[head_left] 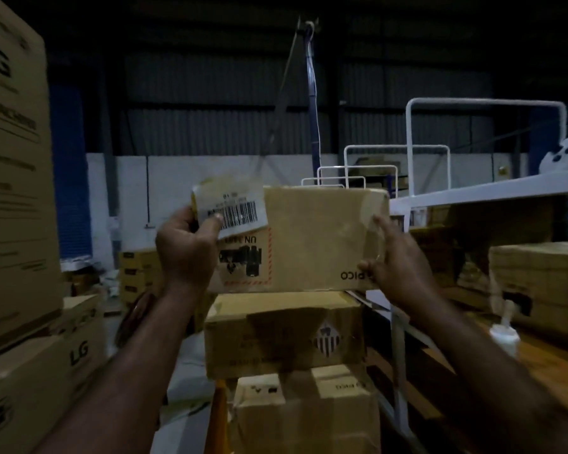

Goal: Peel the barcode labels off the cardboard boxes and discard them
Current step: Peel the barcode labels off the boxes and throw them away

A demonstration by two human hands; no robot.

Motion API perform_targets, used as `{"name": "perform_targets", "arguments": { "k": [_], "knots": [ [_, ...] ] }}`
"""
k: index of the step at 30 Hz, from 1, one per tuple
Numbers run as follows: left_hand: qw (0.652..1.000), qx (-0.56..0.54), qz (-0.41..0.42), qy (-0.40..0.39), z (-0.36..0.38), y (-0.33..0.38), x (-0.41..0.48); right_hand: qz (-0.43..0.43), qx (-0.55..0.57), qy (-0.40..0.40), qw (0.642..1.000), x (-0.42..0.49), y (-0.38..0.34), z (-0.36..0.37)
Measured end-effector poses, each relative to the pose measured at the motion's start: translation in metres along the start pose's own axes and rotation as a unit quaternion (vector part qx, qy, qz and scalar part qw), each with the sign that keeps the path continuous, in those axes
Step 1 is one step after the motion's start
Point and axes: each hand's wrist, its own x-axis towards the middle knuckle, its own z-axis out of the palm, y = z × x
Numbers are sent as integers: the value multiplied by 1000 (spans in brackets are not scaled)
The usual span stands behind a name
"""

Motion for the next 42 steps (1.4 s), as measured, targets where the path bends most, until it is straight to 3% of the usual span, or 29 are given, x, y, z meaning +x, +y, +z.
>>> {"name": "perform_targets", "arguments": {
  "k": [7, 16, 19, 24, 28, 30, 32, 35, 37, 42],
  "knots": [
    [995, 67, -52, -49, 13, -69, 10, 10, 42, -25, 999, 34, 26, 49],
    [975, 34, -200, -88, 24, -108, 15, 19, -29, -83, 996, 45, 64, 90],
    [965, 36, -234, -113, 26, -117, 9, 1, -61, -68, 996, 40, 76, 106],
    [955, 46, -250, -154, 31, -123, 2, 3, -39, -13, 999, 42, 80, 122],
    [946, 99, -235, -202, 29, -124, -15, 56, -69, -75, 993, 41, 79, 123],
    [939, 125, -234, -219, 23, -128, -29, 15, -131, -77, 988, 33, 66, 125],
    [935, 141, -237, -223, 15, -134, -42, -43, -57, -116, 991, 16, 45, 125],
    [928, 147, -255, -229, 3, -135, -56, -8, 169, -207, 964, -8, 20, 130],
    [927, 136, -265, -227, -3, -132, -63, -12, 220, -240, 945, -24, 12, 136],
    [925, 123, -298, -203, -39, -115, -87, 7, 281, -241, 929, -50, 7, 150]
  ]
}}
